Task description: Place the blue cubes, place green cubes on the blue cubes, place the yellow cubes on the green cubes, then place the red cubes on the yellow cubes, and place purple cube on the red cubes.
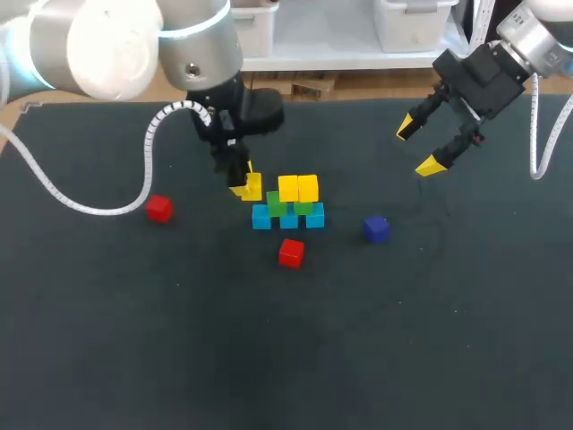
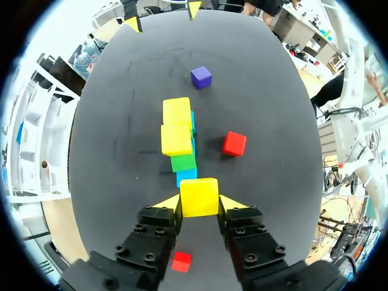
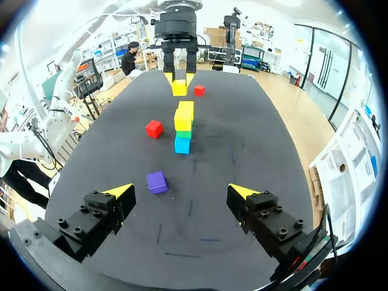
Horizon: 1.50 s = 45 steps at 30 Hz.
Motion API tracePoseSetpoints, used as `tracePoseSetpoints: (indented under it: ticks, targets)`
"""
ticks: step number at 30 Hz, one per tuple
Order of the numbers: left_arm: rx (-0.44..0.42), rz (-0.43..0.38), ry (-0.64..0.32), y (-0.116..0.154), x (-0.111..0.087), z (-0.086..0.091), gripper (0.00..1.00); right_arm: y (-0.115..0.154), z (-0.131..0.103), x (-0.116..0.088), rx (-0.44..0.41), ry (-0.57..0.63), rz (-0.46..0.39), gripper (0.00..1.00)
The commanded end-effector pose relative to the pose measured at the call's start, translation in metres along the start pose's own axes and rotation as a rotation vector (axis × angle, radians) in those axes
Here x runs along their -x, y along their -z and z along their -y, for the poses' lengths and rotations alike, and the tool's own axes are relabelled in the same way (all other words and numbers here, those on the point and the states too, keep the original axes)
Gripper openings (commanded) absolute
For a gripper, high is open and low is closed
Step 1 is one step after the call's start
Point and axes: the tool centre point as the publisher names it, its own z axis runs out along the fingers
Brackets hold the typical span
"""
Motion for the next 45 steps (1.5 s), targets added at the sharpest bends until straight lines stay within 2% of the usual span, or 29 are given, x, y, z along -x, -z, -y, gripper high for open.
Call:
tracePoseSetpoints:
  ticks: [1,19,45]
  targets:
    - [-0.005,0.005,0.004,-0.004,0.006,-0.006,0.0,0.0,0.001,0.0,0.001,0.002,0.002,1.0]
    - [-0.019,0.033,0.038,-0.021,0.016,-0.014,0.0,0.0,0.001,0.0,0.001,0.002,0.002,1.0]
    - [-0.019,0.025,0.032,-0.023,0.02,-0.02,0.0,0.0,0.001,0.0,0.001,0.002,0.002,1.0]
